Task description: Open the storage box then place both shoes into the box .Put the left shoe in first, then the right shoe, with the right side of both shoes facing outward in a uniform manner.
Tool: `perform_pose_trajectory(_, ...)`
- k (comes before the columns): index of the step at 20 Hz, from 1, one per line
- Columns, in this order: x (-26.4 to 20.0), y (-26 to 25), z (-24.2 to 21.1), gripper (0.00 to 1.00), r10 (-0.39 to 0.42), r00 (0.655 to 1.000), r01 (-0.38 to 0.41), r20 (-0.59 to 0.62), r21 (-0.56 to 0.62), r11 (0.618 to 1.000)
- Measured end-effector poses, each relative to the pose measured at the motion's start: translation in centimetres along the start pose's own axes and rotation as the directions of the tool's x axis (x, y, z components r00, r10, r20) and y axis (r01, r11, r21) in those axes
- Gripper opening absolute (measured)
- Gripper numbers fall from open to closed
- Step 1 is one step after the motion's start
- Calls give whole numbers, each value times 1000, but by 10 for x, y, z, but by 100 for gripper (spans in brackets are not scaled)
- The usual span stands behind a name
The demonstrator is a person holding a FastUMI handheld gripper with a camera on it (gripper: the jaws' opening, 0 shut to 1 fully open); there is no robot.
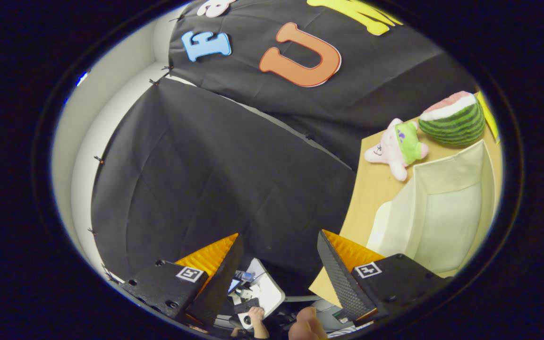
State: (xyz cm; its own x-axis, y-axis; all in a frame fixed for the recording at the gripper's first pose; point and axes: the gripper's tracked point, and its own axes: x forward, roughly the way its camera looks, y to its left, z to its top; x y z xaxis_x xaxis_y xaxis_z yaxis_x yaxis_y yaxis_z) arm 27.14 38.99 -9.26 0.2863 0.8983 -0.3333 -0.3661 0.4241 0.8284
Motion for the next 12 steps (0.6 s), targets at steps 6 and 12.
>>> perform_pose_trajectory(6, -52, -53, 12, 100, -128, 990, 131, 59, -46, 990)
perform_pose_trajectory(12, -111, -113, 22, 100, -229, 968, 235, 100, -59, 970)
